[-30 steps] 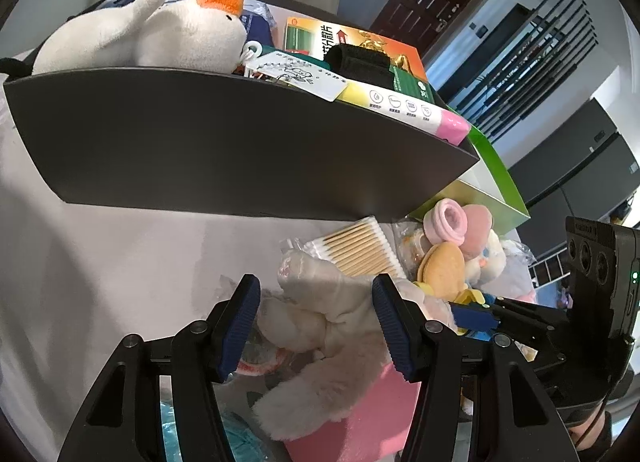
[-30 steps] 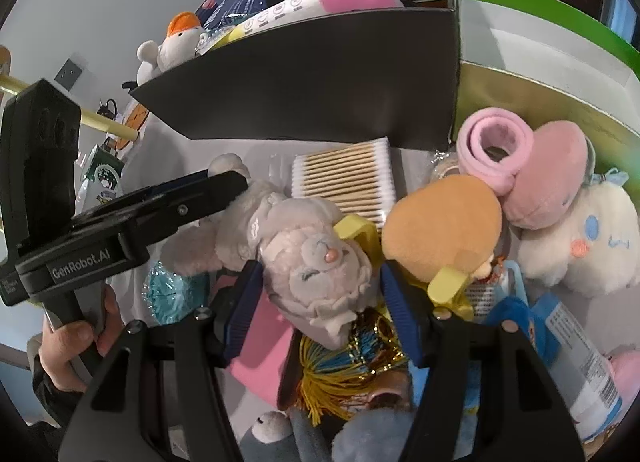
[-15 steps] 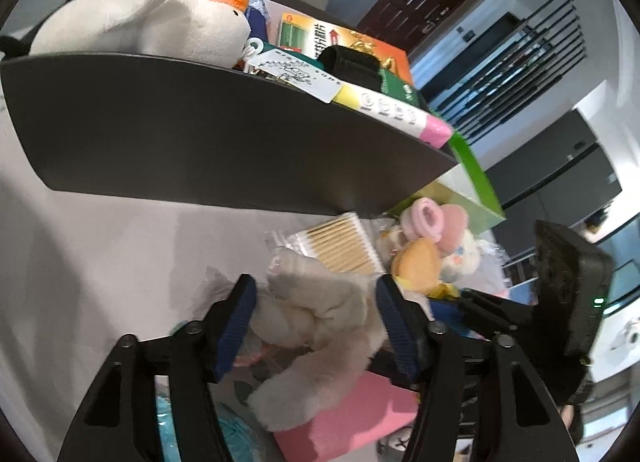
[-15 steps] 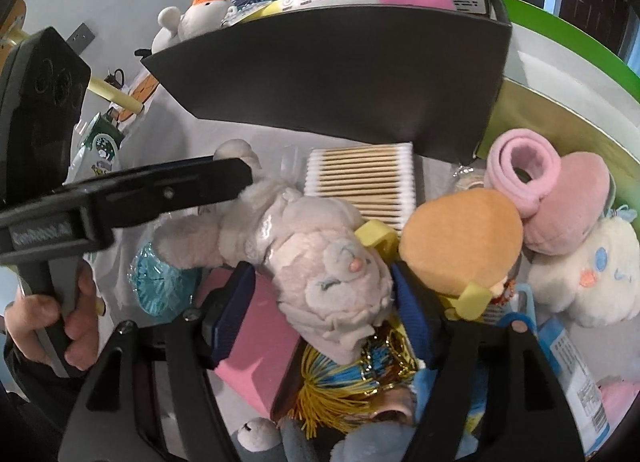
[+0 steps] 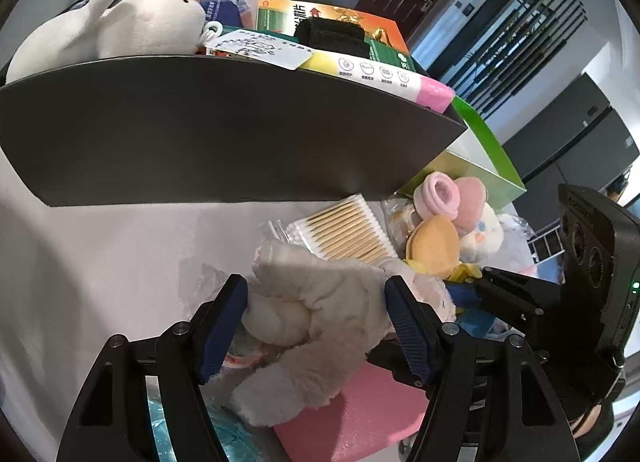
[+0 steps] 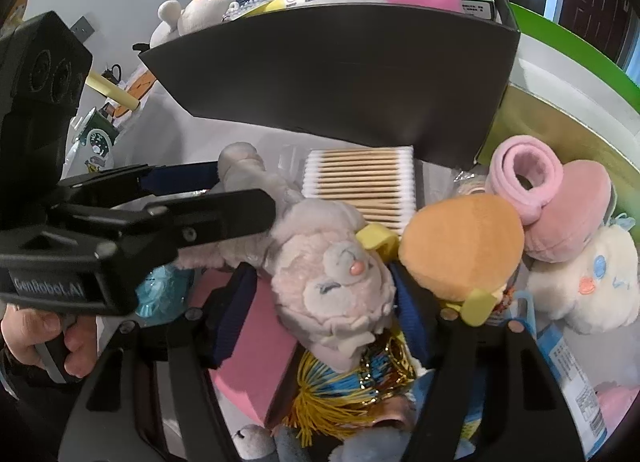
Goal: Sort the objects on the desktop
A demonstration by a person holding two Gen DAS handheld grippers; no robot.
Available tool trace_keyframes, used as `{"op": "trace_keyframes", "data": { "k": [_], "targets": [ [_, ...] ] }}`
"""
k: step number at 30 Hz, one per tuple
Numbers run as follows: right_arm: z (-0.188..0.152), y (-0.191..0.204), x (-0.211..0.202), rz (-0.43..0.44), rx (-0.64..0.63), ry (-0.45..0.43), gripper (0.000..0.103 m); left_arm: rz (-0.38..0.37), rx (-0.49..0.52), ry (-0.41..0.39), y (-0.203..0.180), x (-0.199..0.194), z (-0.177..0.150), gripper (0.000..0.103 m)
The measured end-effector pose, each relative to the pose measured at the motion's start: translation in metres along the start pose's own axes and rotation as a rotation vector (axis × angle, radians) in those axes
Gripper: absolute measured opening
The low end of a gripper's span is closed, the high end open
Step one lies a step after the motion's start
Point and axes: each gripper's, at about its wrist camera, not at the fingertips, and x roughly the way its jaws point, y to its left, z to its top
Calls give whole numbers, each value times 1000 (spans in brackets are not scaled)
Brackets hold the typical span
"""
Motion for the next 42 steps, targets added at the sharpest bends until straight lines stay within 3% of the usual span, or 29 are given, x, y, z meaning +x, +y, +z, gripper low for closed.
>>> {"op": "trace_keyframes", "data": {
  "k": [8,35,36,38,39,41,42],
  "targets": [
    [1,5,-7,-18,6,-38,59,-8,10,-24,-9,-13,-1,71],
    [15,41,-78,-32,-30,-199,59,-3,89,-197,-53,-97,17,71],
    [16,41,-81,-33,-32,-204,59,-16,91,-202,-54,-100,19,71],
    [21,44,-89,-15,-40,-222,50,-164,95,-176,-59,-101,21,71],
    [23,47,-92,19,-42,-226,50,-156,120,-184,-67,-104,21,71],
    [30,57,-95,6,-67,-230,50,-49,158,-207,-76,-106,24,71],
    [32,60,-95,-6,-77,-232,50,-68,145,-212,-74,-108,27,71]
  ]
}}
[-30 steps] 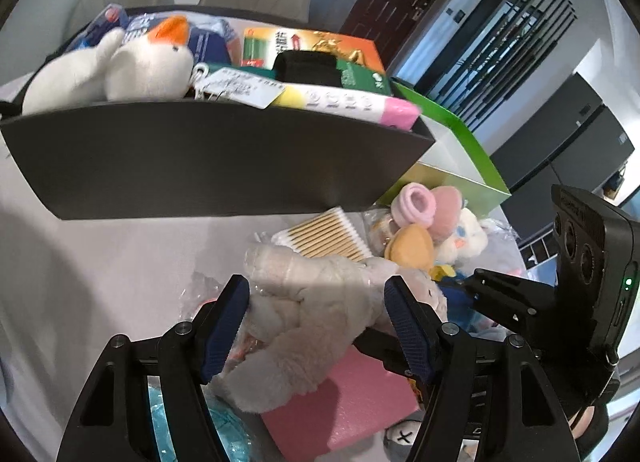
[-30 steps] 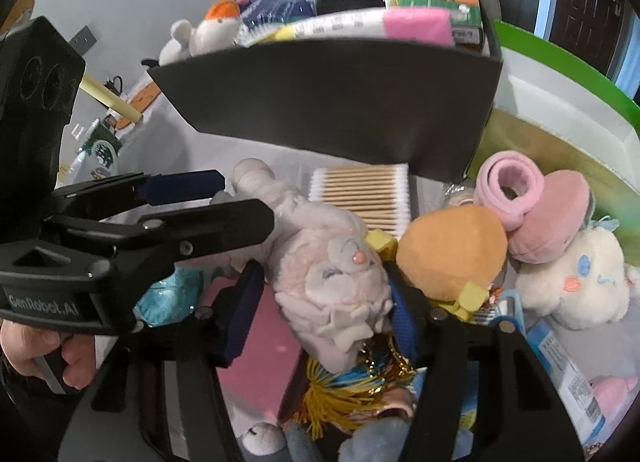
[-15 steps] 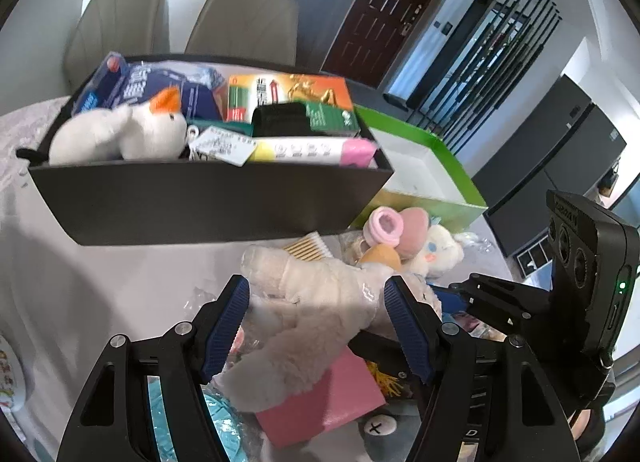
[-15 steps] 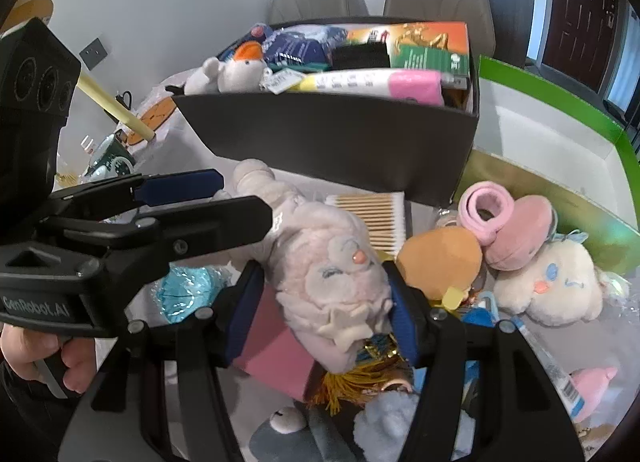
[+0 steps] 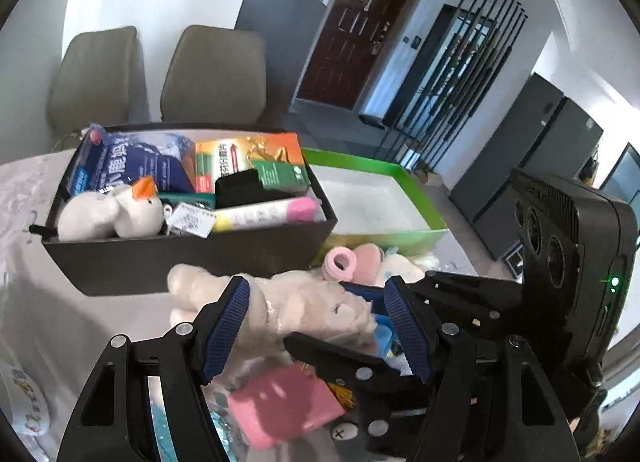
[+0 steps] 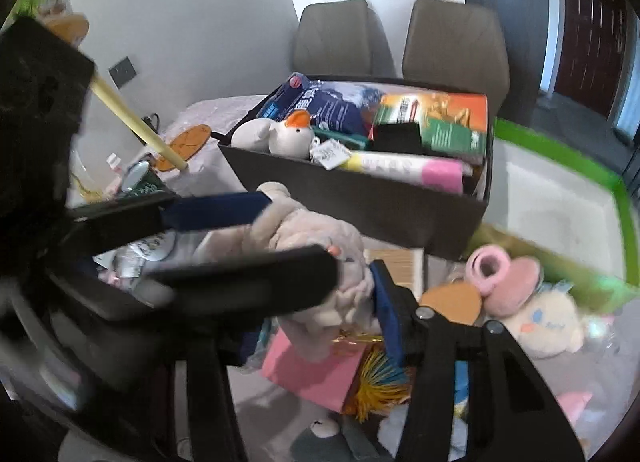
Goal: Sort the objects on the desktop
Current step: 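Lift the plush bear up from the table with both tools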
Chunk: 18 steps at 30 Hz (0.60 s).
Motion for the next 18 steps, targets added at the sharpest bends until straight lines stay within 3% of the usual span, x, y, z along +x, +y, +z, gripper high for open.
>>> {"op": "trace_keyframes", "data": {
  "k": [18],
  "targets": [
    [-5,-16,-3,18,69,-27,49,10,-143,2,56,-9,-14,71]
  ]
}}
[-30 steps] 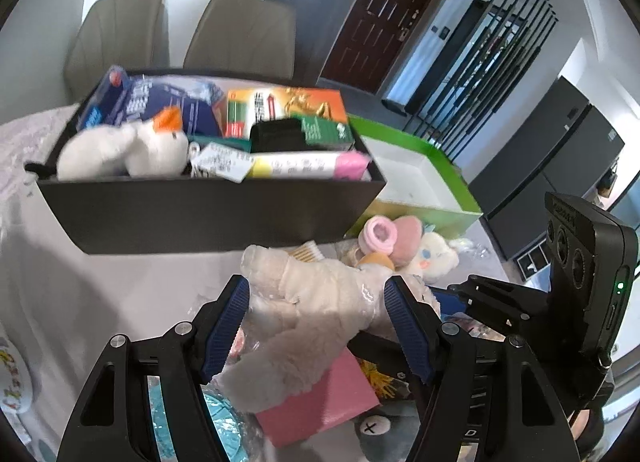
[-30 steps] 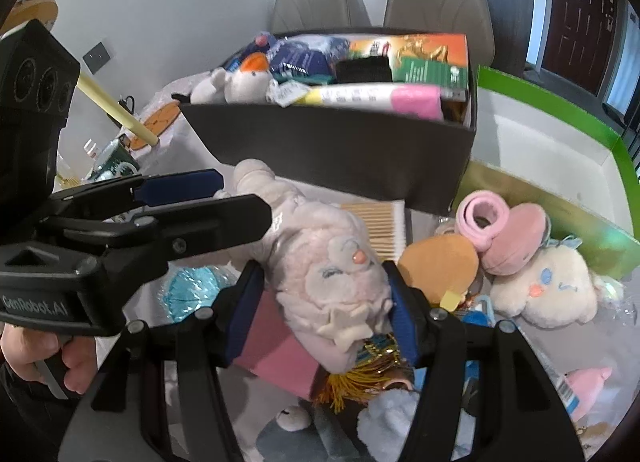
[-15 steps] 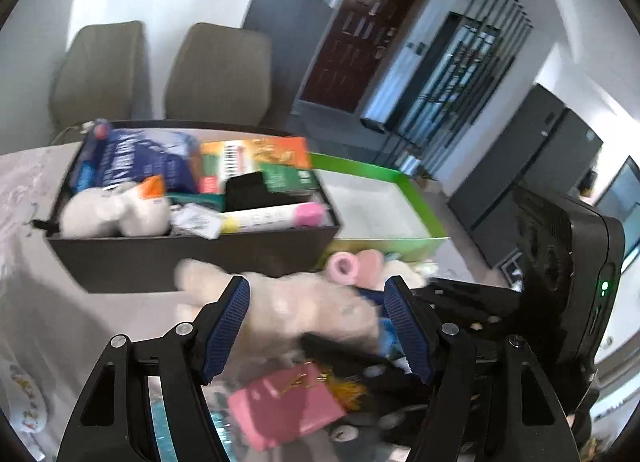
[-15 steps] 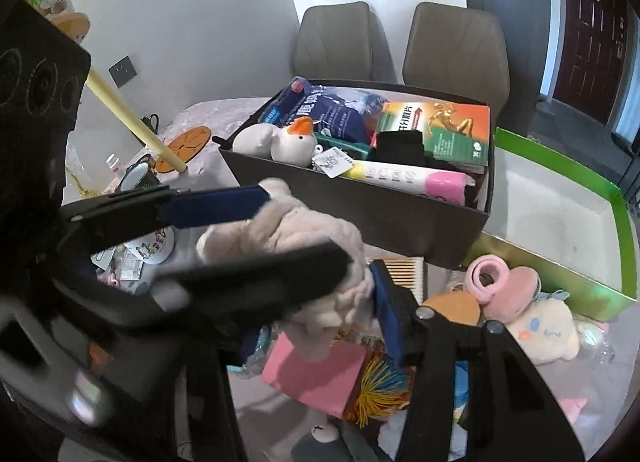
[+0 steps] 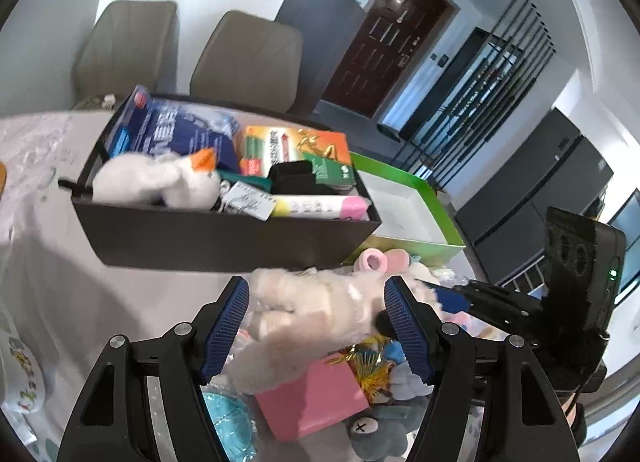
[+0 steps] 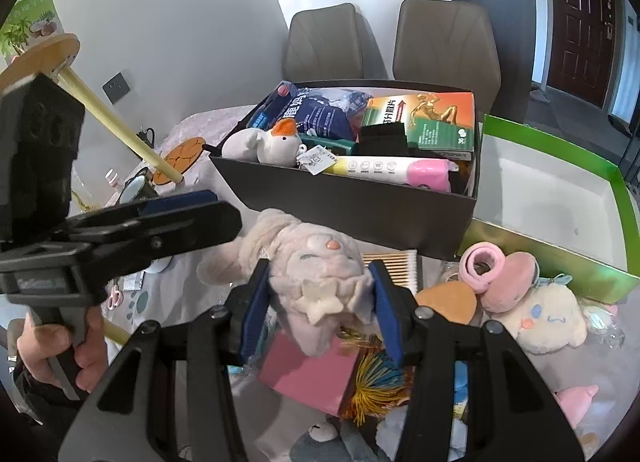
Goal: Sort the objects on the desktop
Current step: 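Lift the plush bear up from the table with both tools, then carry the plush bear with both tools toward the black storage box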
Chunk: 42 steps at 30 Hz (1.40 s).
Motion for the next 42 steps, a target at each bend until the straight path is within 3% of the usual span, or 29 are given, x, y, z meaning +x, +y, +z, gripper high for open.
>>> {"op": "trace_keyframes", "data": {
  "k": [10,13,16,27,42],
  "targets": [
    [-1,2,-3,10,5,-10,49,-67,-108,68,27,20,-6,71],
    [-2,1,-2,19,7,-10,49,-81,-114,85,26,25,-5,79],
    [-2,2,-2,36,7,-12,49,-120,-128,86,27,31,-5,80],
    [-1,6,5,33,5,-8,49,-55,-50,33,12,24,-1,80],
    [12,7,-5,23,-1,-54,49,-31,4,-5,-10,16,19,79]
  ]
}}
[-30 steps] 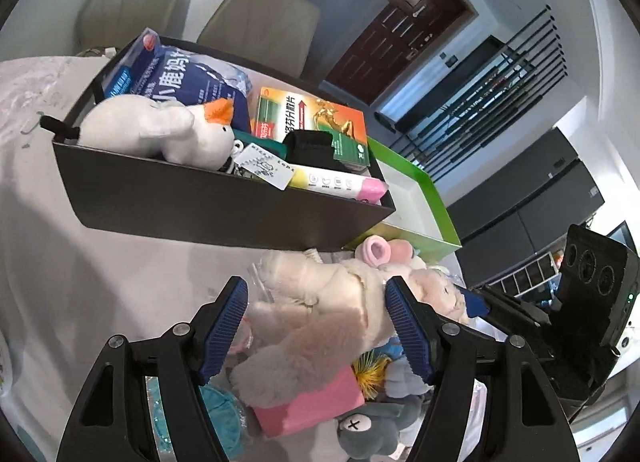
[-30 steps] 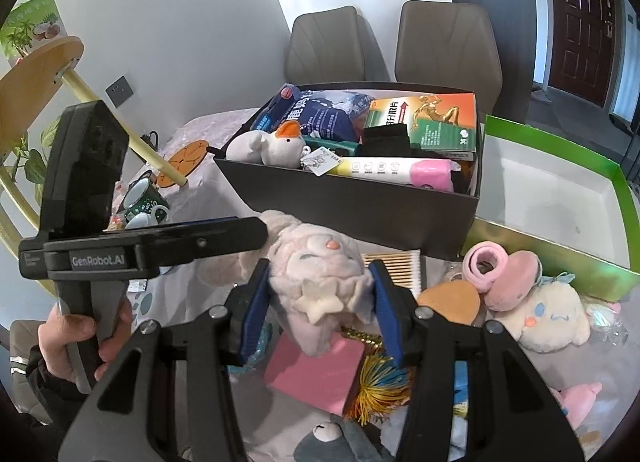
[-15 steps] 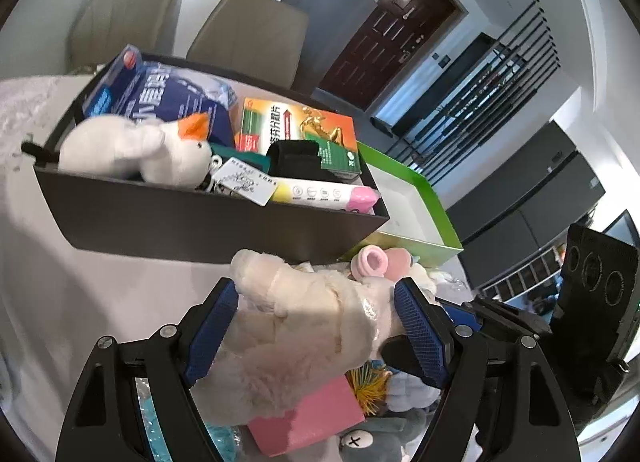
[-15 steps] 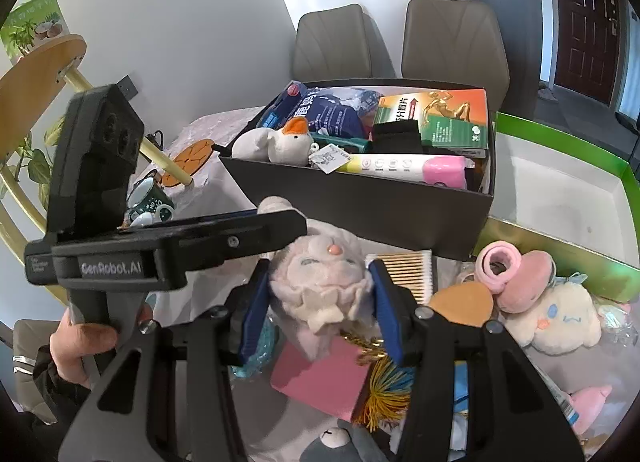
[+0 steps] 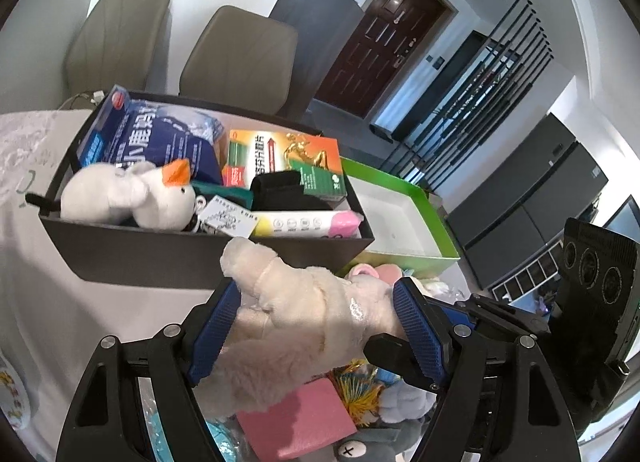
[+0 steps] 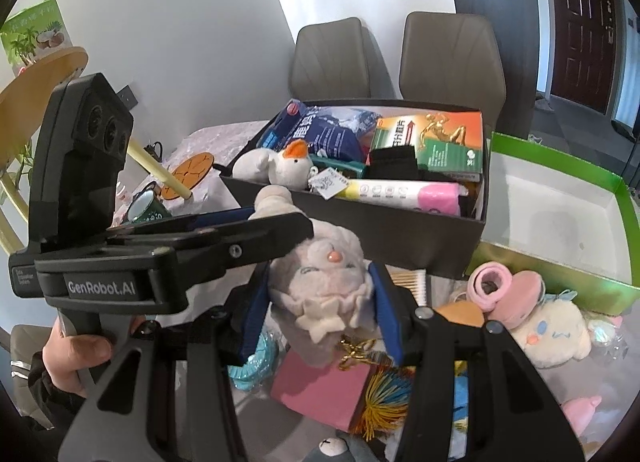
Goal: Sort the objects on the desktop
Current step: 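Carry the plush bear with both tools toward the black storage box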
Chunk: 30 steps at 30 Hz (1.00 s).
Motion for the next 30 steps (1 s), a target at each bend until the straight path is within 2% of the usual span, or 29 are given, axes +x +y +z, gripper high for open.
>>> {"op": "trace_keyframes", "data": {
  "k": [17,30],
  "targets": [
    [39,-8,-19,-12,-26,-83,49,-1,60,-58,-22,-11,39,79],
    [68,-22,-15,-19,-34,-135,49,-14,101,-93,-32,-5,71,79]
  ]
}}
